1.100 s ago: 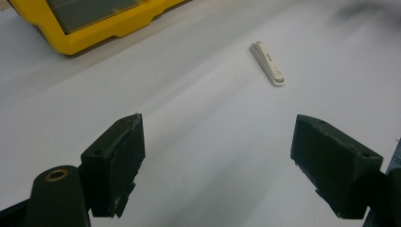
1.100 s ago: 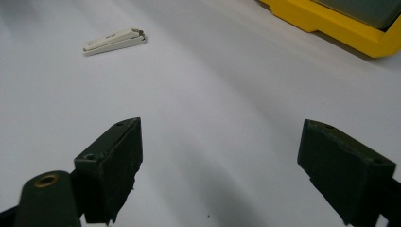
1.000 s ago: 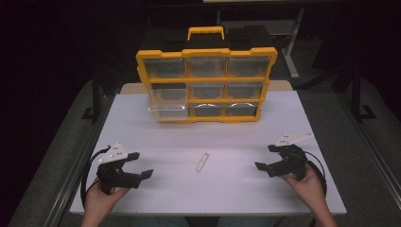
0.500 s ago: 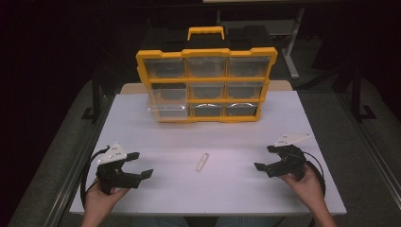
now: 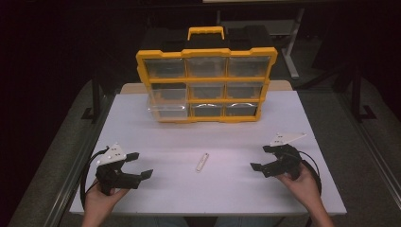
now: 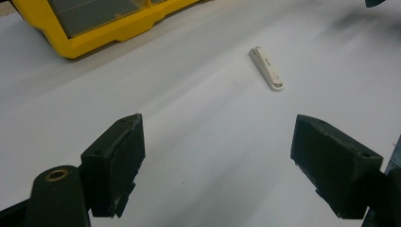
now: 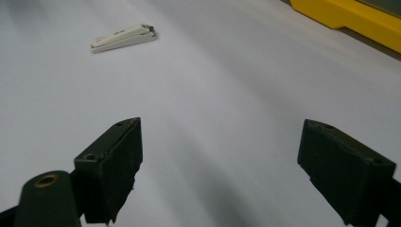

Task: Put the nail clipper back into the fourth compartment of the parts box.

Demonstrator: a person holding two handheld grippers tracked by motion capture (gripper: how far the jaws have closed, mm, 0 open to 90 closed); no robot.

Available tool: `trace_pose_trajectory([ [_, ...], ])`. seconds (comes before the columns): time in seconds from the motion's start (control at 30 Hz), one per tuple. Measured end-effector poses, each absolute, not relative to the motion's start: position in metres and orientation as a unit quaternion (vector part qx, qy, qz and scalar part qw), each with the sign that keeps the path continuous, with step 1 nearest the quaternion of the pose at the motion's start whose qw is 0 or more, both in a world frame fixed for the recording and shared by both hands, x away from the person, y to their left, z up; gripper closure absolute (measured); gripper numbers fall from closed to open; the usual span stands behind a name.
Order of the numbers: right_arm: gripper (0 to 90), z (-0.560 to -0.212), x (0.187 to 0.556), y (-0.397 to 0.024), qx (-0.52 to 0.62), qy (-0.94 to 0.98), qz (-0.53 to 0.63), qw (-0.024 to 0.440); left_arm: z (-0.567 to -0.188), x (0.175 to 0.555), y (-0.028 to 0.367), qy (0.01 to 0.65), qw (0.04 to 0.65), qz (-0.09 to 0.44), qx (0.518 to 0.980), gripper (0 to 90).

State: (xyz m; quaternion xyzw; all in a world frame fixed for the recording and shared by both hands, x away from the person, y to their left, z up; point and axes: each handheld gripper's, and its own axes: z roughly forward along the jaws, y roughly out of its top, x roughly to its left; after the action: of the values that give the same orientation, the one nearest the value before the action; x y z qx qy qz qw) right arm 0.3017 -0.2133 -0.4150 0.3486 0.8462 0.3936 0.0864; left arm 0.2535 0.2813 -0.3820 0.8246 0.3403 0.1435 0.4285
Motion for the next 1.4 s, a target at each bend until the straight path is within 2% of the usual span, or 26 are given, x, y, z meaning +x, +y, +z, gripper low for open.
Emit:
trace_pose_trajectory([
  [0.47,14.0,-0.393,0.312,-0.200,0.328,0.858,0.386,0.085,-0.380,0.253,0.280,0.335,0.432,0.143,0.825,18.3],
  [0.67,16.7,-0.380,0.318,-0.192,0.318,0.863,0.383,0.082,-0.379,0.252,0.280,0.336,0.437,0.143,0.822,18.2],
  [0.83,22.6,-0.370,0.325,-0.181,0.310,0.864,0.388,0.079,-0.379,0.253,0.281,0.336,0.438,0.142,0.822,18.2],
  [0.97,31.0,-0.362,0.332,-0.170,0.302,0.870,0.384,0.072,-0.377,0.252,0.282,0.337,0.439,0.142,0.821,18.3],
  [1.07,32.4,-0.360,0.333,-0.168,0.304,0.869,0.383,0.071,-0.377,0.252,0.282,0.336,0.441,0.142,0.820,18.2],
  [1.1,37.8,-0.358,0.336,-0.163,0.296,0.870,0.388,0.067,-0.377,0.252,0.282,0.337,0.442,0.141,0.819,18.3],
  [1.2,40.4,-0.356,0.338,-0.159,0.303,0.869,0.385,0.065,-0.377,0.252,0.282,0.336,0.441,0.141,0.820,18.3],
  [1.23,44.3,-0.355,0.341,-0.156,0.297,0.870,0.388,0.062,-0.377,0.252,0.282,0.336,0.442,0.142,0.820,18.2],
  [1.4,52.5,-0.353,0.346,-0.146,0.290,0.872,0.390,0.052,-0.377,0.252,0.282,0.335,0.442,0.142,0.820,18.3],
])
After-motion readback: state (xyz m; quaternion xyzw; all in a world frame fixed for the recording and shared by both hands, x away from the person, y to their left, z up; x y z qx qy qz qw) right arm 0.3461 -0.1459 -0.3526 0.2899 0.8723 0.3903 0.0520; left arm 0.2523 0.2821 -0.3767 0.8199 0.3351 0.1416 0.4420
